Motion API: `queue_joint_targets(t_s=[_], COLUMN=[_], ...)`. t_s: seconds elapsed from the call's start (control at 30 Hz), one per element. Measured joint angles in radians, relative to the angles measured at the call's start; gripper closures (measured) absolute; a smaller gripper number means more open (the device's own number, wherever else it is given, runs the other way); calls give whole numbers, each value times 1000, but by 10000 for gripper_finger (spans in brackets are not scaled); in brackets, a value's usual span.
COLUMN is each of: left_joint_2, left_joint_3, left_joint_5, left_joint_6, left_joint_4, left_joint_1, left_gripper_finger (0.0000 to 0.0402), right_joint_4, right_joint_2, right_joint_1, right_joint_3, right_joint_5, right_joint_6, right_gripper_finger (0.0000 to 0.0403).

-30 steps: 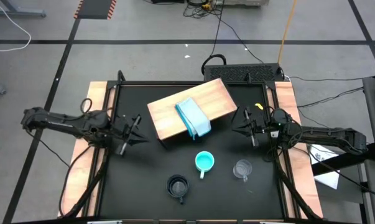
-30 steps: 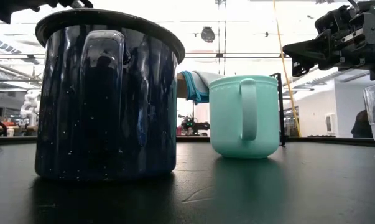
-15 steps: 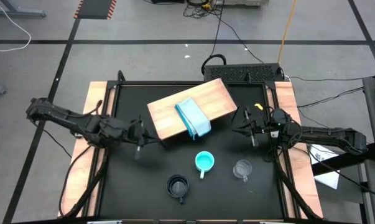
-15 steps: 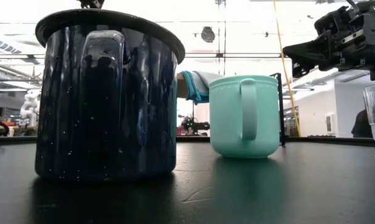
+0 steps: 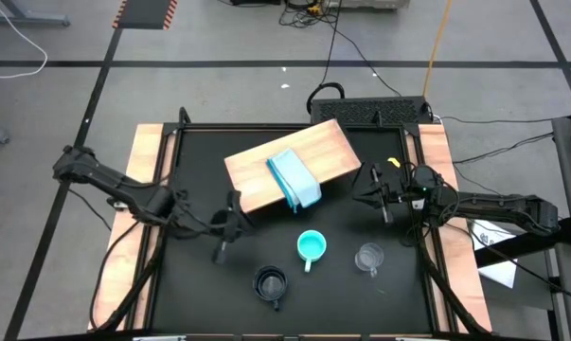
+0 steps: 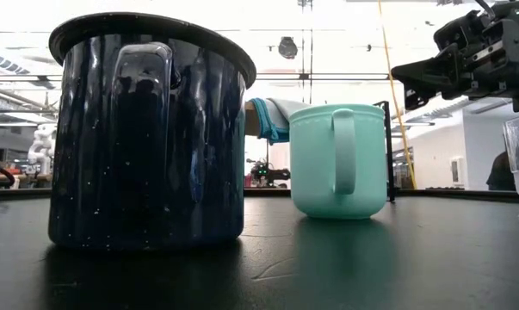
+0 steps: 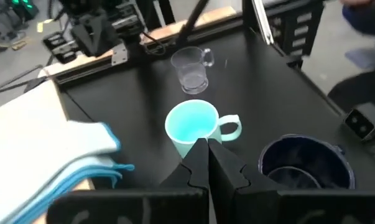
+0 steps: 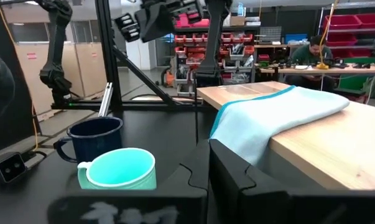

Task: Stack small to large cups/mugs on shelf
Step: Put the dark blue mug to the left on the shelf

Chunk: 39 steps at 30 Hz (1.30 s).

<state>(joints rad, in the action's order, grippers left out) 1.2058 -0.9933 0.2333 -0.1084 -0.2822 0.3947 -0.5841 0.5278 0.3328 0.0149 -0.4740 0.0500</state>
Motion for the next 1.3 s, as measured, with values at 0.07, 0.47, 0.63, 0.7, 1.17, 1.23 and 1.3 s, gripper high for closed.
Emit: queue_joint_targets(t_s=[0.07, 0.47, 0.63, 0.7, 1.17, 1.23, 1.3], left_joint_2=[45, 210, 273, 295, 496, 536, 566], left_joint_3=[-49, -179, -179, -179, -398, -465, -522], left_joint_5=[-2, -86, -103, -113, -238, -231, -223], left_joint_6=[-20, -39, -77, -81, -127, -130, -130], left_joint_4=[-39, -111, -113, -110, -285, -372, -434], left_joint_1=[-2, -24, -12, -10, -6, -2, 1], left_gripper_finger=[401, 401, 401, 401, 401, 401, 401], right_joint_4=[-3, -33, -33, -32, -25, -19, -9], right_joint_2=[0, 0, 0, 0, 0, 0, 0], right_joint_1=[0, 0, 0, 0, 0, 0, 0], right_joint_3=[0, 0, 0, 0, 0, 0, 0], right_joint_5=[0, 0, 0, 0, 0, 0, 0], right_joint_6=[14, 21, 21, 21, 21, 21, 21], right_gripper_finger=[403, 403, 403, 403, 403, 403, 403])
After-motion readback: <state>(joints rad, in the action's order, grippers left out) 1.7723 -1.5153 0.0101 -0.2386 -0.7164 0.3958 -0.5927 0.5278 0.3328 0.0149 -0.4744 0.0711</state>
